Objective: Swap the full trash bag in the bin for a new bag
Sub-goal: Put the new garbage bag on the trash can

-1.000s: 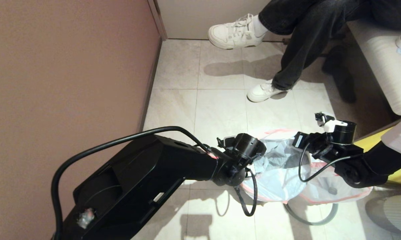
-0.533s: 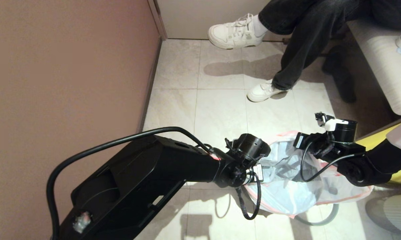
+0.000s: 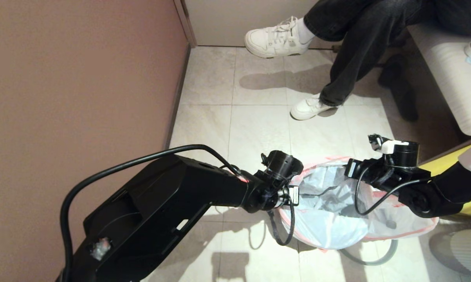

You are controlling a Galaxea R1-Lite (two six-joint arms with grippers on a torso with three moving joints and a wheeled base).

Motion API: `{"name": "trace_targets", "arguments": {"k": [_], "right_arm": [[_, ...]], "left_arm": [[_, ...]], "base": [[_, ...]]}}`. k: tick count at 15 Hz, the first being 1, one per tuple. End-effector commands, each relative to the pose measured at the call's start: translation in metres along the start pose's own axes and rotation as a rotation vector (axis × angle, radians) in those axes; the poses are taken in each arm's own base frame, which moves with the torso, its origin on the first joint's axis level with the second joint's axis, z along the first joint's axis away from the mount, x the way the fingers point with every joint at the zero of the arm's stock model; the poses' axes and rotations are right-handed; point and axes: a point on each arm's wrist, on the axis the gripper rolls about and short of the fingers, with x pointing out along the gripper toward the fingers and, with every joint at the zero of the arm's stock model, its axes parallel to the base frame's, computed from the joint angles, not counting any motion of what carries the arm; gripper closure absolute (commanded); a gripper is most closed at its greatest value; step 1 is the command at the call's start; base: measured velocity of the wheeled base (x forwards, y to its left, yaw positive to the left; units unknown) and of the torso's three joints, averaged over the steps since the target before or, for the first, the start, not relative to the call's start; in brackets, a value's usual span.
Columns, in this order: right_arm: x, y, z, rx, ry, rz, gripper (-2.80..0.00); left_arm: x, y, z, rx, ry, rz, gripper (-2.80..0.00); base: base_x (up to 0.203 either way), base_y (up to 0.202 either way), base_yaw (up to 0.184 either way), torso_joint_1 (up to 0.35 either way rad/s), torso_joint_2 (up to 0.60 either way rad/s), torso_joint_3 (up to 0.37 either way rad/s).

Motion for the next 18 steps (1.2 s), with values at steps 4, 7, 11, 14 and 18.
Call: {"name": "trace_targets", "arguments": {"k": [4, 7, 11, 14, 18], "right_arm": [[-0.004, 0.0, 0.002, -0.02, 0.032, 0.014, 0.0], [0.005, -0.001, 0.001, -0.088, 0.034, 0.029, 0.0], [0.027, 0.002, 0.012, -0.292, 0.054, 0.039, 0.0], [0.037, 0.0, 0.004, -0.428, 0.109, 0.08, 0.0], [0.025, 0.024, 0.011, -0.44, 0.134, 0.188, 0.0]], "left_arm": [[-0.024, -0.025, -0.005, 0.023, 0.012, -0.132, 0.0], [-0.039, -0.031, -0.002, -0.008, 0.005, -0.148, 0.0], [-0.037, -0.03, -0.014, -0.038, 0.004, -0.155, 0.0], [-0.024, -0.03, -0.026, -0.041, -0.014, -0.157, 0.0], [-0.012, -0.027, -0.031, -0.047, -0.056, -0.121, 0.0]], "base": [[0.0, 0.0, 0.0, 0.0, 0.0, 0.0], [0.0, 0.0, 0.0, 0.0, 0.0, 0.0], [0.0, 0.0, 0.0, 0.0, 0.0, 0.0], [0.0, 0.0, 0.0, 0.0, 0.0, 0.0], [0.0, 0.0, 0.0, 0.0, 0.0, 0.0]]}}
